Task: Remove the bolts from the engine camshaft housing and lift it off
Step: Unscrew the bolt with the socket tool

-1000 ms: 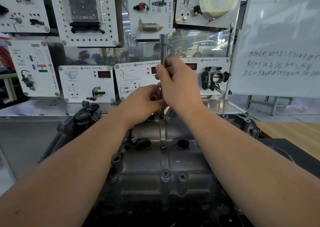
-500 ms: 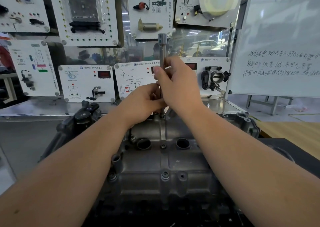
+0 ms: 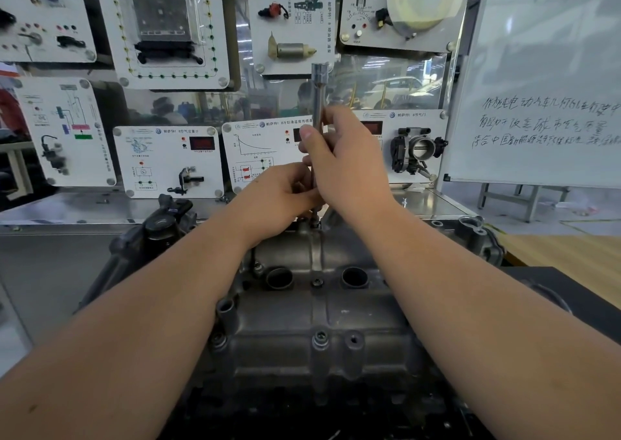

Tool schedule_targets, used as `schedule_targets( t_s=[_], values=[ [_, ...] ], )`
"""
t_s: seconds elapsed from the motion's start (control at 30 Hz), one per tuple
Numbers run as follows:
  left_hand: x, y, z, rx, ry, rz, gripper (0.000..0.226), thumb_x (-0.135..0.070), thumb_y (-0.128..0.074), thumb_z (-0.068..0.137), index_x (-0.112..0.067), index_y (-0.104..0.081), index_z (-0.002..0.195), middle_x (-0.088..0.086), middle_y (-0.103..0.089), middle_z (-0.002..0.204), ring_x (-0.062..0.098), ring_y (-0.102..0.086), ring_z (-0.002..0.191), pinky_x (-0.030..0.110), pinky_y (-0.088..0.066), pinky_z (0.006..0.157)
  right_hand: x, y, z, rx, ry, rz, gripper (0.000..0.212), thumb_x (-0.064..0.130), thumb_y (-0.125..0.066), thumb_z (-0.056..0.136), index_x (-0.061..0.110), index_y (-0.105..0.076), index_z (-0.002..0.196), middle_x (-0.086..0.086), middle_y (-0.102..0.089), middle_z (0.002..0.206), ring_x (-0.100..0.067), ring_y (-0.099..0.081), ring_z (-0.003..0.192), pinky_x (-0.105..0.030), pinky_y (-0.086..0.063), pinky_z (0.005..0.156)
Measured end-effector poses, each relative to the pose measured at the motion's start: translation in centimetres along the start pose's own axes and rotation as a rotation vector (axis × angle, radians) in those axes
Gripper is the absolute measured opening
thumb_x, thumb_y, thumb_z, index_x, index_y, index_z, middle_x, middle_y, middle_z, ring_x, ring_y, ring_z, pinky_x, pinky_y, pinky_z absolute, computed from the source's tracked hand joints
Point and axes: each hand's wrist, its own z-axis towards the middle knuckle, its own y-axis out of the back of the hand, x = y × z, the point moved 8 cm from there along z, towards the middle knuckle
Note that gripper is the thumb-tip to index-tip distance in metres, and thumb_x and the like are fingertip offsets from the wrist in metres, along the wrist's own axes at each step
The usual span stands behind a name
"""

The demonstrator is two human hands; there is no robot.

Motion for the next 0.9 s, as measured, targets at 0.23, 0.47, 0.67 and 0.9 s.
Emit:
schedule_targets(
  t_s=[0.23,0.47,0.67,0.9],
  values=[
    [0.8,-0.1,0.1,0.002,0.025,-0.059,0.013,-0.025,-0.062,0.094,-0.032,-0.073,0.092,-0.011,-0.076,0.085,0.008,-0.071,0.07,0.013,-0.047,0.059,-0.1,-0.3,0.3,0.025,-0.02,-0.045,0.022,0.03,-0.046,0.105,0.011,-0.056,0.103,-0.006,-0.072,0.09,-0.027,-0.069,0.079,-0.046,-0.055,0.075],
    [0.8,0.2,0.0,-0.007,0.043,-0.029,0.009,-0.017,-0.069,0.092,-0.015,-0.073,0.1,0.008,-0.076,0.089,0.025,-0.072,0.083,0.036,-0.059,0.073,-0.1,-0.2,0.1,0.023,-0.027,-0.004,0.03,0.042,-0.056,0.099,0.019,-0.056,0.119,0.001,-0.072,0.085,-0.017,-0.068,0.08,-0.035,-0.055,0.072],
    [0.2,0.2,0.0,-0.018,0.029,-0.023,0.045,-0.037,-0.071,0.074,-0.004,-0.068,0.105,0.021,-0.072,0.094,0.041,-0.068,0.089,0.045,-0.055,0.07,0.2,0.1,0.1,-0.002,-0.001,-0.002,0.022,0.032,-0.056,0.101,0.012,-0.065,0.102,-0.003,-0.073,0.085,-0.02,-0.069,0.081,-0.043,-0.056,0.078],
    [1.4,0.1,0.1,-0.02,0.122,-0.068,0.01,-0.02,-0.063,0.098,-0.014,-0.07,0.104,-0.002,-0.075,0.084,0.015,-0.072,0.072,0.022,-0.046,0.052,-0.3,0.0,0.5,0.016,-0.045,-0.022,0.023,0.03,-0.048,0.105,0.012,-0.061,0.1,0.005,-0.073,0.086,-0.019,-0.07,0.082,-0.046,-0.057,0.077]
  ],
)
